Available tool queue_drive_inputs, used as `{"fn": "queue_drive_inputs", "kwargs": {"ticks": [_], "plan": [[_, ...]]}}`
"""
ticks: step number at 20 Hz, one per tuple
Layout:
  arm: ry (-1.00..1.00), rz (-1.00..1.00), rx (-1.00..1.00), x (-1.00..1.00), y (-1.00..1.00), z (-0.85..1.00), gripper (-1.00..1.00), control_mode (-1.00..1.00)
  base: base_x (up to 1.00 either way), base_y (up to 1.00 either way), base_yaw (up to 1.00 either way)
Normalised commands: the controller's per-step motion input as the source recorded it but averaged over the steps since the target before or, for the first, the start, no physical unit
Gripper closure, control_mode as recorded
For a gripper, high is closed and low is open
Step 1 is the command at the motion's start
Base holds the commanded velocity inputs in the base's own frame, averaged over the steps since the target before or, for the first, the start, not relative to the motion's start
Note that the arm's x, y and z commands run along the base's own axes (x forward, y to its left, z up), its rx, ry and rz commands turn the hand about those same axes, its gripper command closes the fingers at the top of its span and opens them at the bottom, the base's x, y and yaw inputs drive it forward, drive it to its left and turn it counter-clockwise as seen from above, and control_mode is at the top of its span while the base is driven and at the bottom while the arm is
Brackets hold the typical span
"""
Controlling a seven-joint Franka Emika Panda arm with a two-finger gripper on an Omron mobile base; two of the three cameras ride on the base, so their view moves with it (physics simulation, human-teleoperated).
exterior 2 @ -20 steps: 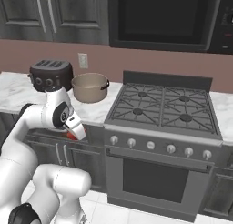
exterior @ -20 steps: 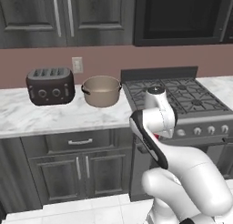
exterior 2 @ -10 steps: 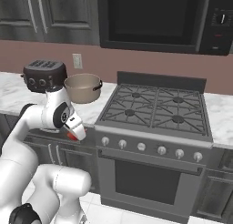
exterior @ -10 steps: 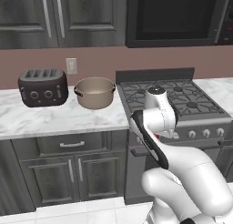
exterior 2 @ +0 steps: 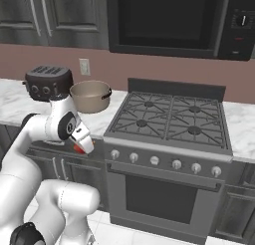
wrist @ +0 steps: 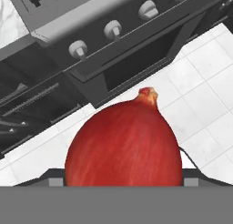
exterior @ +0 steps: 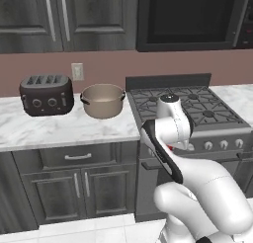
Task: Turn on the sink faucet. Then move the onion from the counter to the sink. Turn off the sink. Move the vegetable from the sink to the pot next to the stove. Finally move the pot to the front left burner.
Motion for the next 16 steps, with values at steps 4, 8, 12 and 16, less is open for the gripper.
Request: {"fn": "queue_drive_inputs", "kwargs": {"ticks": [4, 8, 12, 16], "plan": [[0.0, 0.0, 0.0, 0.0, 0.0, 0.0, 1.0, 1.0, 0.04, -0.17, 0.0], [0.0, 0.0, 0.0, 0.0, 0.0, 0.0, 1.0, 1.0, 0.03, -0.14, 0.0], [0.0, 0.0, 0.0, 0.0, 0.0, 0.0, 1.0, 1.0, 0.12, -0.16, 0.0], [0.0, 0.0, 0.0, 0.0, 0.0, 0.0, 1.0, 1.0, 0.33, -0.26, 0.01]]}}
